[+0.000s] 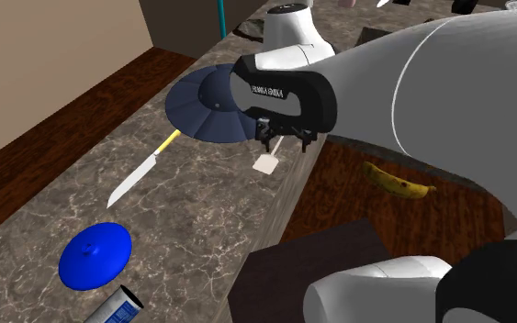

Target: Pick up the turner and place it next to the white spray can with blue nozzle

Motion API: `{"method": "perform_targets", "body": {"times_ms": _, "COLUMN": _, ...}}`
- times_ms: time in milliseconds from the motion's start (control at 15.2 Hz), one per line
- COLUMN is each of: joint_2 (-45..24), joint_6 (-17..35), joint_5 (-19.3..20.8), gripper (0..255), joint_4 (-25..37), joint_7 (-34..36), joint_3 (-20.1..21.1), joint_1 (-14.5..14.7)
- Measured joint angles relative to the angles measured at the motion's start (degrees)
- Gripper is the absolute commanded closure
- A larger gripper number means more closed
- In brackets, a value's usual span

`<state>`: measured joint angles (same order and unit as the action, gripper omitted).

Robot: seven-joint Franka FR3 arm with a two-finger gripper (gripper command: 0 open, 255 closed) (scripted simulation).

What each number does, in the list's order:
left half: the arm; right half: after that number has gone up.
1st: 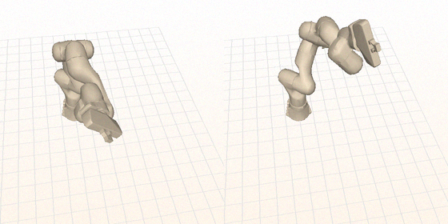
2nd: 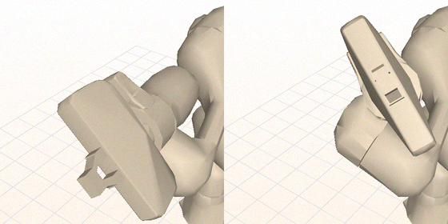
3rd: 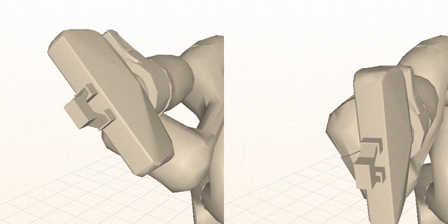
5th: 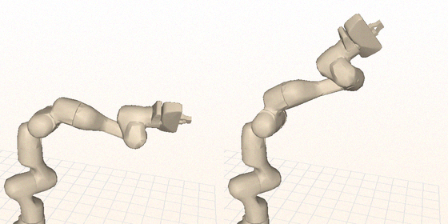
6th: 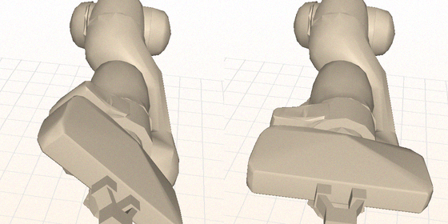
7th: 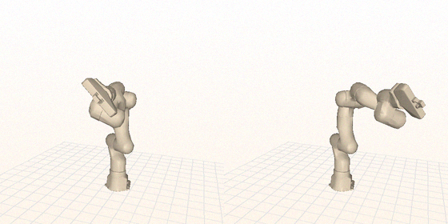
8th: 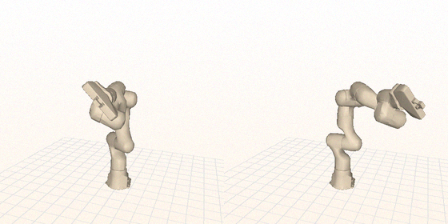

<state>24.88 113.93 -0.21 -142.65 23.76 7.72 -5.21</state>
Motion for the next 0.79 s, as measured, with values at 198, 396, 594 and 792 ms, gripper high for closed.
{"method": "perform_targets", "body": {"times_ms": 198, "joint_2": -5.6, "joint_6": 6.2, "joint_5": -0.1, "gripper": 0, "joint_4": 1.4, "joint_7": 6.9, "joint_3": 1.3, "joint_1": -1.5}}
{"method": "perform_targets", "body": {"times_ms": 396, "joint_2": -11.8, "joint_6": 12.3, "joint_5": 0.6, "gripper": 0, "joint_4": 3.4, "joint_7": 13.7, "joint_3": 2.2, "joint_1": -3.1}}
{"method": "perform_targets", "body": {"times_ms": 594, "joint_2": -16.8, "joint_6": 16.9, "joint_5": 1.7, "gripper": 0, "joint_4": 5.6, "joint_7": 20.1, "joint_3": 2.6, "joint_1": -4.4}}
{"method": "perform_targets", "body": {"times_ms": 792, "joint_2": -19.1, "joint_6": 19.2, "joint_5": 2.4, "gripper": 0, "joint_4": 5.7, "joint_7": 21.8, "joint_3": 2.4, "joint_1": -4.9}}
